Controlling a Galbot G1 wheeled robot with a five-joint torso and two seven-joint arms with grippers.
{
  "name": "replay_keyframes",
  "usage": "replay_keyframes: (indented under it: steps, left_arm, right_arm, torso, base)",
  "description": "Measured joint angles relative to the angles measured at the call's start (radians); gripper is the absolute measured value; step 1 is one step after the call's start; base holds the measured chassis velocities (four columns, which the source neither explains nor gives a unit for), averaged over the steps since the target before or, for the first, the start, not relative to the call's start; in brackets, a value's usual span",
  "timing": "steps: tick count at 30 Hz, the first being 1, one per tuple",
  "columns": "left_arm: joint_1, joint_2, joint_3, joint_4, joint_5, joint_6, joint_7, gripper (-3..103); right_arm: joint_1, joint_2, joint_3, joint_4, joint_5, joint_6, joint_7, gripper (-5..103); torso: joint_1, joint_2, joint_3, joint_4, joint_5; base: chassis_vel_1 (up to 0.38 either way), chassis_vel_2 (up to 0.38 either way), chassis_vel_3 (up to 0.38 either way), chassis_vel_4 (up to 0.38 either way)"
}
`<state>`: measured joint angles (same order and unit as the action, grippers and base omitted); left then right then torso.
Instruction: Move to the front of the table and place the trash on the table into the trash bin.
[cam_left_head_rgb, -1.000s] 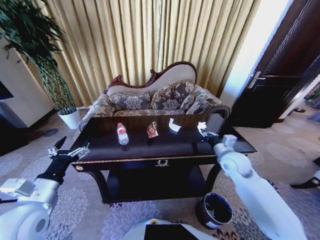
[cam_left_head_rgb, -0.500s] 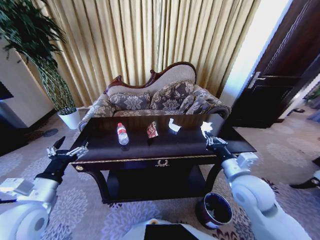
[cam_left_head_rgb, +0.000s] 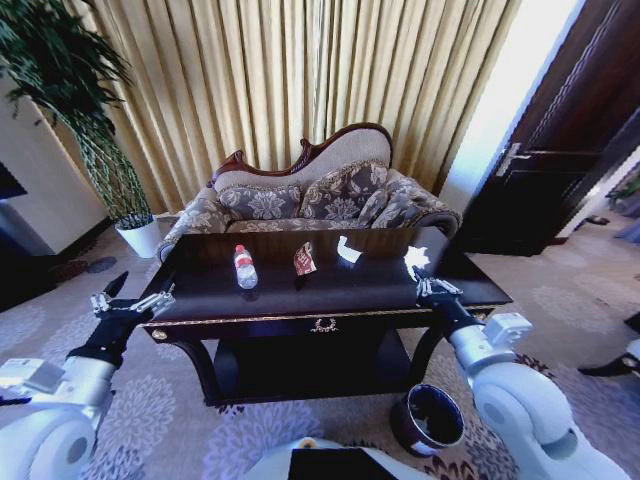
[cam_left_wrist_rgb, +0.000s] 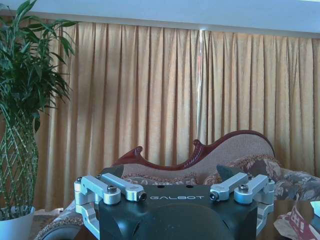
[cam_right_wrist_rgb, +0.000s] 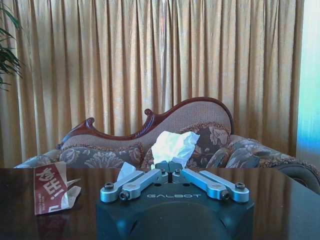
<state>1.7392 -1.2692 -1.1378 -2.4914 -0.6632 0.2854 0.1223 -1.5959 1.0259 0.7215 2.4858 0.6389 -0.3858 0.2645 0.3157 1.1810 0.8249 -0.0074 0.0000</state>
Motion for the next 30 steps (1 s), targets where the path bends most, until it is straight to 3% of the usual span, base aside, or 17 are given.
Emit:
replay_keyframes:
  steps: [30]
  left_arm:
    - [0.034, -0.016, -0.005, -0.009, 0.003, -0.036, 0.009, 100]
  right_arm:
    - [-0.008, 0.01, 0.0, -0.007, -0.016, 0.003, 0.002, 0]
  torso:
    - [-0.001, 0.0, 0.0, 0.0, 0.0002]
  base:
    - [0.131, -0.141, -0.128, 0.142]
